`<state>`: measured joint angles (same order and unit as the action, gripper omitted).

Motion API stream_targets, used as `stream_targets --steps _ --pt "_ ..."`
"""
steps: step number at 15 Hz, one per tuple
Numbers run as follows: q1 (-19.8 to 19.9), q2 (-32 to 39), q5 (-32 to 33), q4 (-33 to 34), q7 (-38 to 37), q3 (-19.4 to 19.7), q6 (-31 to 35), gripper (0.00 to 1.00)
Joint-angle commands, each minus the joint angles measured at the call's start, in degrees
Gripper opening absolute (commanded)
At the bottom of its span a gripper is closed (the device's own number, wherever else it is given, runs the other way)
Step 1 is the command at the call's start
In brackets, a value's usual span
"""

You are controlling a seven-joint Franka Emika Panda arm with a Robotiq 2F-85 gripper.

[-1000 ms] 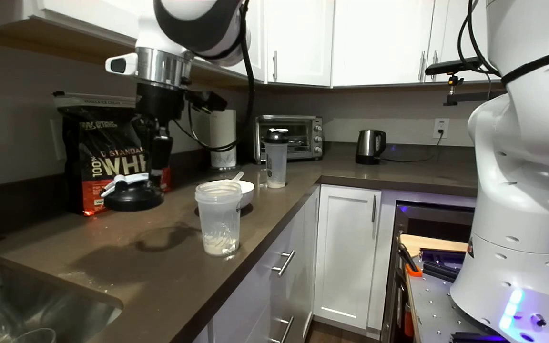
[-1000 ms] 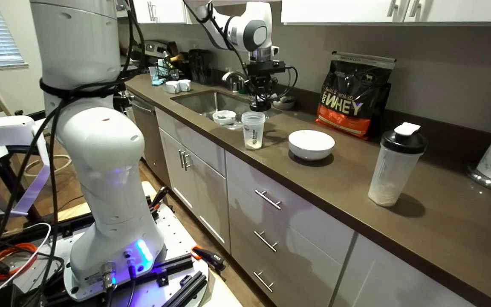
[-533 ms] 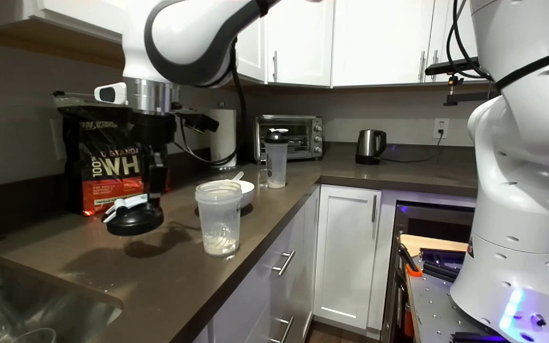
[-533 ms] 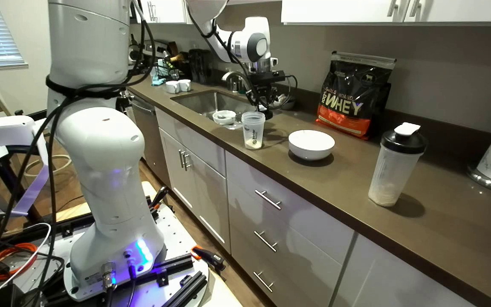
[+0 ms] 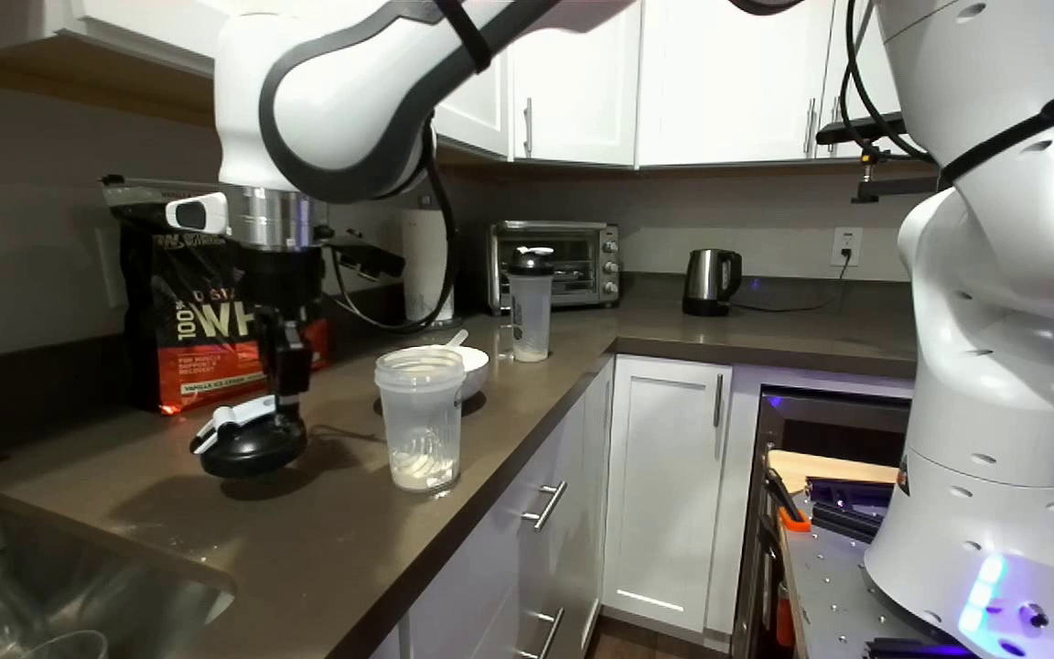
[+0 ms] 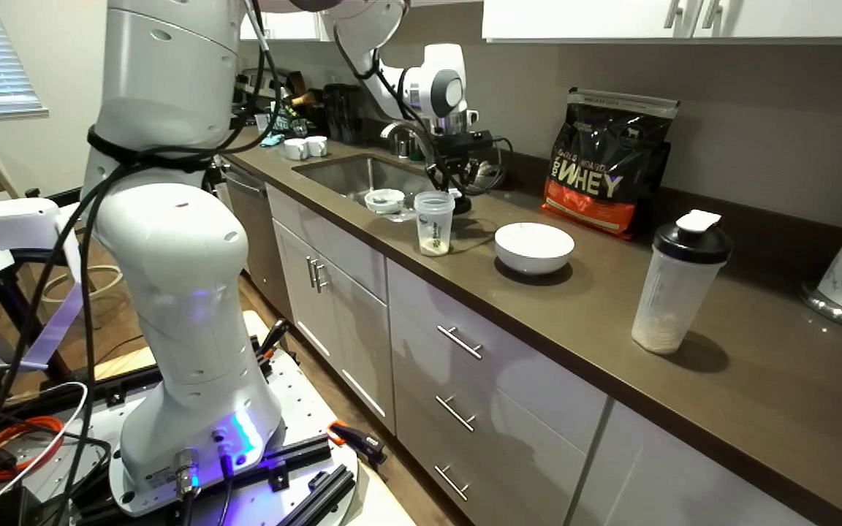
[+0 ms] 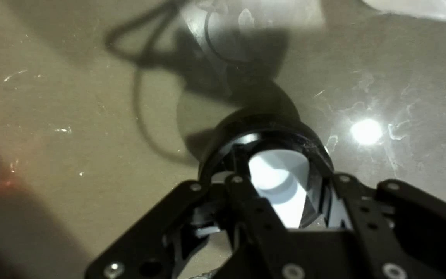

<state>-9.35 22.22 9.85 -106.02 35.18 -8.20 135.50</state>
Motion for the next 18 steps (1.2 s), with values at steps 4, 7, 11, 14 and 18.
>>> stream_targets --steps 4,7,11,14,18 --pt "0.0 3.4 2.5 3.5 -2.2 -0.1 -0.2 0.63" --pt "0.1 3.0 2.9 3.8 -2.7 0.2 -1.2 0.75" --pt "0.5 0.5 3.2 3.4 -4.2 0.3 -4.2 0.98" --pt "0.5 -2.7 3.5 2.1 -5.6 0.5 -7.2 1.0" --pt "0.8 -7.4 3.0 0.3 -6.1 0.2 -10.9 1.0"
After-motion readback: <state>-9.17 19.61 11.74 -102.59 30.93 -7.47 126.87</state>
